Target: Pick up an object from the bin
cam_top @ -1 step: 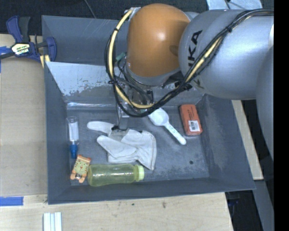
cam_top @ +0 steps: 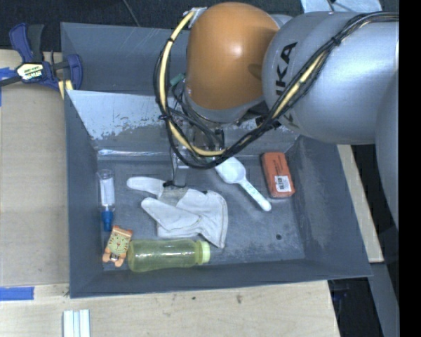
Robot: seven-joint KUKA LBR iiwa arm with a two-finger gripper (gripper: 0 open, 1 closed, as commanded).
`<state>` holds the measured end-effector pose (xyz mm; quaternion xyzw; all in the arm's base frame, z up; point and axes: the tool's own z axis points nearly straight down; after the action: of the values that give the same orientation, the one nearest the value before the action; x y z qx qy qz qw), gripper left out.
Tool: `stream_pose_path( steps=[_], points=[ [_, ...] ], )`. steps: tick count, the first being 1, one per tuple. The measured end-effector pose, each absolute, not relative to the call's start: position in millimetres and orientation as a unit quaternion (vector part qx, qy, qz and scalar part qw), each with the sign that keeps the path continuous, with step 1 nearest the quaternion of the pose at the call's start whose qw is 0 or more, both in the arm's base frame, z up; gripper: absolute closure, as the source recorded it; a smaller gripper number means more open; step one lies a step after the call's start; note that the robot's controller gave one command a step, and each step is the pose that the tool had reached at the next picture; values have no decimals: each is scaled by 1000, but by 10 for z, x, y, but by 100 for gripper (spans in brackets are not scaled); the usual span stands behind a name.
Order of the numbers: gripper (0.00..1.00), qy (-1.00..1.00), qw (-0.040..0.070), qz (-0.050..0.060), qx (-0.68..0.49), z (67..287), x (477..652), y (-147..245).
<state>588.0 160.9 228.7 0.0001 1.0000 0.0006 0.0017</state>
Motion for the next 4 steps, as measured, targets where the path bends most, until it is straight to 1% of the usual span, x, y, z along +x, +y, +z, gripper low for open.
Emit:
stream_pose_path(
  steps=[1, 2, 3, 4],
  points=[
    [0, 999, 3, 1, 46, 1573, 5927, 1526],
    [0, 998, -1, 0, 56, 1151, 5922, 1494],
    [0, 996, 2, 1, 92, 1107, 5934, 1635],
    [0, 993, 2, 1, 114, 717, 5722, 1651]
  ],
)
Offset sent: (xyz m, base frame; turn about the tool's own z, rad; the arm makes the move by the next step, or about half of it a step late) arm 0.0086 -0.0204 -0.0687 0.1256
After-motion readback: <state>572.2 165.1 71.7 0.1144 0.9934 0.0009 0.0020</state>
